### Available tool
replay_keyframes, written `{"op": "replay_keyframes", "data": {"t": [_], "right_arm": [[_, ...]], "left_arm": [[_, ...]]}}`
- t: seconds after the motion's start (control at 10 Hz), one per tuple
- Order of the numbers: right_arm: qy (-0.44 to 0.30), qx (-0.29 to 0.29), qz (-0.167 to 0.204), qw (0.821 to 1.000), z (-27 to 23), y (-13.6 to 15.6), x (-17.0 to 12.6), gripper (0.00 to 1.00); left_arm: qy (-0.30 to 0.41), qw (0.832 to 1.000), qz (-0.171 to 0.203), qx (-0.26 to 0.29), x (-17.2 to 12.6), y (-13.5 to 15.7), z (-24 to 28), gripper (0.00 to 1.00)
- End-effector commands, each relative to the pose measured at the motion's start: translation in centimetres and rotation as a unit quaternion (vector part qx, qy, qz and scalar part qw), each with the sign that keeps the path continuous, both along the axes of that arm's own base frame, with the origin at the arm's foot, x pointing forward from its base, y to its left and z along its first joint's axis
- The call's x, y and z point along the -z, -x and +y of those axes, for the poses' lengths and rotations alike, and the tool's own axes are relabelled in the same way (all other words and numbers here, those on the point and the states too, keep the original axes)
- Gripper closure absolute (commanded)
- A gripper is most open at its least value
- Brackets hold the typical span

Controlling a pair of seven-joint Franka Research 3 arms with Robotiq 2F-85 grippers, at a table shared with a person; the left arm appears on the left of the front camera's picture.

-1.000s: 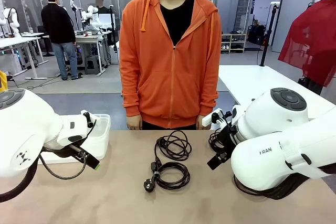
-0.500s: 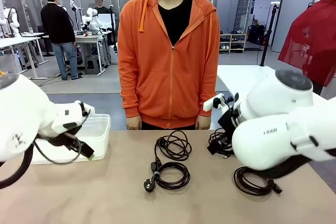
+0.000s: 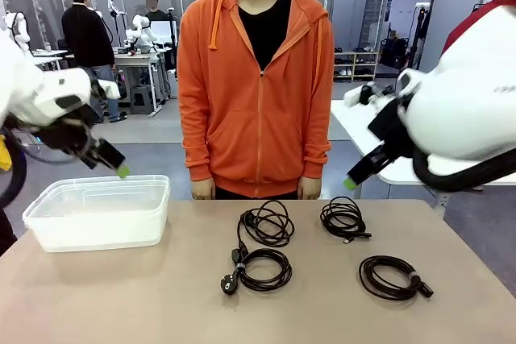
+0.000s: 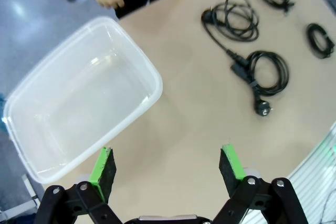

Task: Organize and store the cables.
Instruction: Place the Power Cable into the Organizing box.

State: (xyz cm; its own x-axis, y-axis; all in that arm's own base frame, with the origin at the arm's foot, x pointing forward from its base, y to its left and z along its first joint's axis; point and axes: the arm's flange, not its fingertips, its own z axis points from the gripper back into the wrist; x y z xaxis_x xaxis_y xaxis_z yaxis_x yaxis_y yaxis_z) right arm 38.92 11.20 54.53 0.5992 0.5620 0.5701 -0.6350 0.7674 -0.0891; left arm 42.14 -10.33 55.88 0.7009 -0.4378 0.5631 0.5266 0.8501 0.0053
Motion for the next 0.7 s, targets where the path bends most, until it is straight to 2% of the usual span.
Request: {"op": "replay_keyframes", "data": {"t": [0.0,0.1,0.3,0.4,0.6], "right_arm": [[-0.017,-0.004,-0.012,1.0,-3.5,1.0,-2.2,0.0],[-0.023,0.006,-0.018,1.0,-5.6,1.8,-3.5,0.0],[-0.079,0.013,-0.014,0.997,-10.0,4.0,-6.4,0.0],[-0.088,0.016,-0.003,0.996,-11.5,4.9,-7.4,0.0],[-0.109,0.022,0.02,0.994,-14.3,5.1,-8.7,0.0]], "left_arm": [[0.03,0.999,-0.003,0.024,-2.5,0.6,2.5,0.0],[0.04,0.998,-0.018,0.034,-4.0,1.5,4.1,0.0],[0.054,0.997,-0.041,0.036,-6.2,3.3,7.1,0.0],[0.058,0.996,-0.054,0.042,-6.8,4.2,7.9,0.0],[0.083,0.987,-0.096,0.094,-6.4,5.4,8.0,0.0]]}}
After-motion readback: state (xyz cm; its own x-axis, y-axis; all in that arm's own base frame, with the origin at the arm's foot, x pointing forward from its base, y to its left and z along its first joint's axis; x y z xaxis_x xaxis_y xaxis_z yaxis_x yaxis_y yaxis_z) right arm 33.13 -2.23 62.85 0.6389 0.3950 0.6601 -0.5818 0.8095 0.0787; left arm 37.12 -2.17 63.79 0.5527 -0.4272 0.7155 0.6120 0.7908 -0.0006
